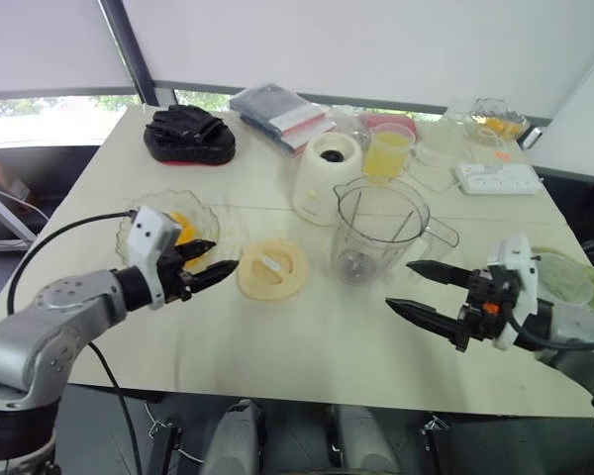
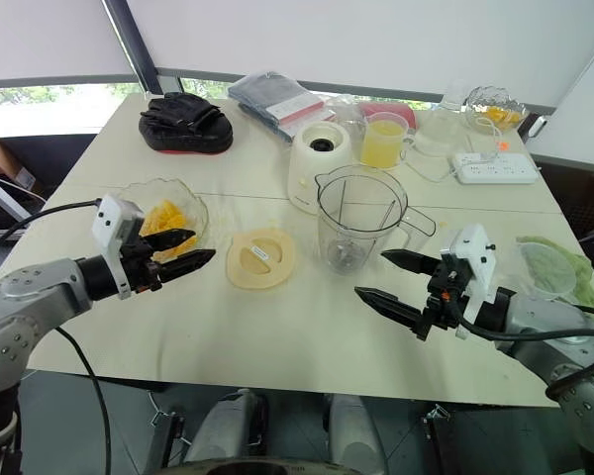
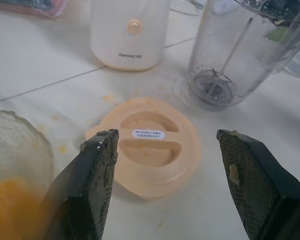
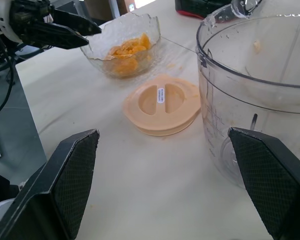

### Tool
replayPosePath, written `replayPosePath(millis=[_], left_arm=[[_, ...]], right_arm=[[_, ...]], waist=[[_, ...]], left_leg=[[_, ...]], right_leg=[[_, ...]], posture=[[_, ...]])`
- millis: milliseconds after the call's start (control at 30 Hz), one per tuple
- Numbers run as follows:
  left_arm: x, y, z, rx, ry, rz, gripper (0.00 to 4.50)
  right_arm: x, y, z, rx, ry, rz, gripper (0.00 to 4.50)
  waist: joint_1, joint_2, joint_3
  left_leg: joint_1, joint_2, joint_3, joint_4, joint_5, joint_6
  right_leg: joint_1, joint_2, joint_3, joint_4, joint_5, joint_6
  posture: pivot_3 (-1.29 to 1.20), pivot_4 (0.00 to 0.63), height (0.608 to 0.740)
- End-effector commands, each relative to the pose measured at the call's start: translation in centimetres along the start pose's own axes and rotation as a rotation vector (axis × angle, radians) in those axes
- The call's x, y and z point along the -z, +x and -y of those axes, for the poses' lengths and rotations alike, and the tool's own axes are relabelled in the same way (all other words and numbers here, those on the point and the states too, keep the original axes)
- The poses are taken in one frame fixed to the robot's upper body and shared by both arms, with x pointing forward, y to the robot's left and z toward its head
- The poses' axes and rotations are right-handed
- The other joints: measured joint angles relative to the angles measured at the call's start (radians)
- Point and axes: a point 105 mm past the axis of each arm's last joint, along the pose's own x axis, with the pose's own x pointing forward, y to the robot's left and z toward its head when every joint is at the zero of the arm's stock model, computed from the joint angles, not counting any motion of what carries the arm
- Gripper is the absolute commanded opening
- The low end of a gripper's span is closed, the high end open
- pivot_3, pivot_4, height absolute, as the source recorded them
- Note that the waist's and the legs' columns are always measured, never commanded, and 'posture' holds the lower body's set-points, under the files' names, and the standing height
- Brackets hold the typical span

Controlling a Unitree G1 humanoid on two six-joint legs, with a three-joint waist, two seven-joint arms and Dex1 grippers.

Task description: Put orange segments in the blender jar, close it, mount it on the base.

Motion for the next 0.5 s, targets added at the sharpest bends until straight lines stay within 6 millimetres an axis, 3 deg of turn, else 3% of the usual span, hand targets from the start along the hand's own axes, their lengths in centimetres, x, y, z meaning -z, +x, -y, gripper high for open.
replayPosePath(millis=[33,500], left_arm=[[-0.98,0.05,0.22,0.013,0.038,0.032,3.25],[-1.17,0.54,0.32,0.004,0.030,0.044,3.25]], right_arm=[[-0.91,-0.13,-0.55,-0.006,-0.037,0.021,4.36],[-0.97,0.28,-0.78,-0.006,-0.033,0.029,4.36]], waist=[[0.000,0.000,0.000],[0.000,0.000,0.000]], left_leg=[[0.000,0.000,0.000,0.000,0.000,0.000],[0.000,0.000,0.000,0.000,0.000,0.000]], right_leg=[[0.000,0.000,0.000,0.000,0.000,0.000],[0.000,0.000,0.000,0.000,0.000,0.000]], posture=[[0.00,0.150,0.740],[0.00,0.150,0.740]])
